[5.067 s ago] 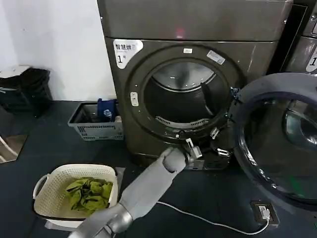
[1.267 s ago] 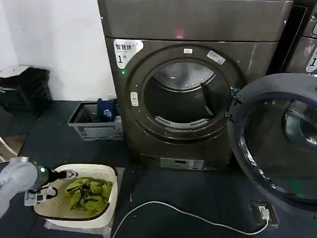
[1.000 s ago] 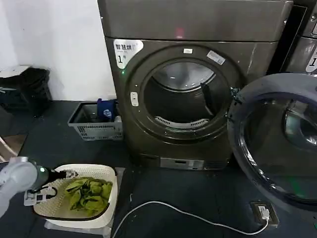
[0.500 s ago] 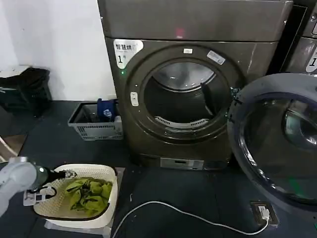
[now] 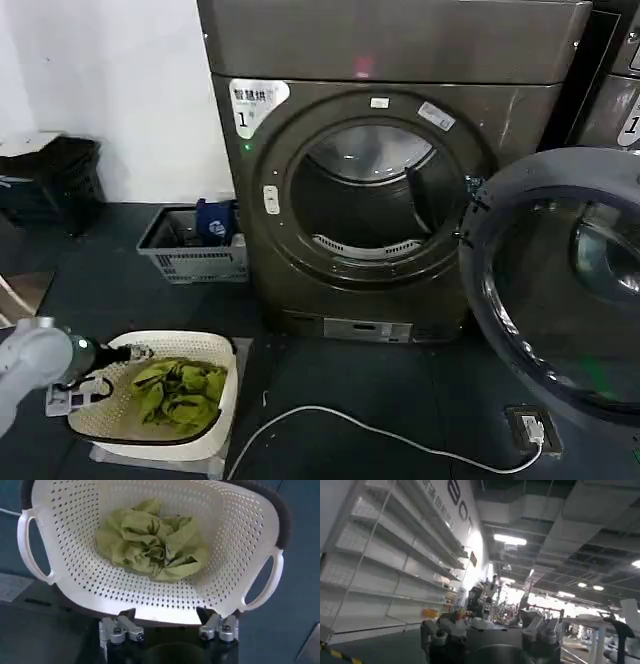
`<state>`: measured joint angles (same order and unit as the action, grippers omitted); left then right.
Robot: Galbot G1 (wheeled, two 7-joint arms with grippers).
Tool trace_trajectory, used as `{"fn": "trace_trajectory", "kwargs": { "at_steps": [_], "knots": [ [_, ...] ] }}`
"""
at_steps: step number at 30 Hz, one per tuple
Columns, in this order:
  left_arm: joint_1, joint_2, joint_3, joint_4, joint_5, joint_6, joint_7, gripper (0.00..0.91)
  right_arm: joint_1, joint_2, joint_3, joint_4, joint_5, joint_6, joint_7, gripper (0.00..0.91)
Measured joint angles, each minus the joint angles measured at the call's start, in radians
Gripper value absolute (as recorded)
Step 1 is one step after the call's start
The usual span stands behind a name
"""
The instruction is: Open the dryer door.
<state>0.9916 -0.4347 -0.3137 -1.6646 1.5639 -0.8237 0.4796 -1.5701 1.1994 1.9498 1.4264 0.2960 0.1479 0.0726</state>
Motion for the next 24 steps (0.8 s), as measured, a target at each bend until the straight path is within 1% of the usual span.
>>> {"fn": "trace_trajectory", "kwargs": {
  "at_steps": [19, 24],
  "knots": [
    [0.000, -0.002, 0.003, -0.001, -0.003, 0.000, 0.000, 0.907, 0.000, 0.011, 0.005, -0.009, -0.019, 0.002, 0.010, 0.907],
    [0.001, -0.003, 0.004, 0.000, -0.004, 0.000, 0.000, 0.907, 0.001, 0.018, 0.011, -0.004, -0.019, -0.004, 0.044, 0.907]
  ]
}}
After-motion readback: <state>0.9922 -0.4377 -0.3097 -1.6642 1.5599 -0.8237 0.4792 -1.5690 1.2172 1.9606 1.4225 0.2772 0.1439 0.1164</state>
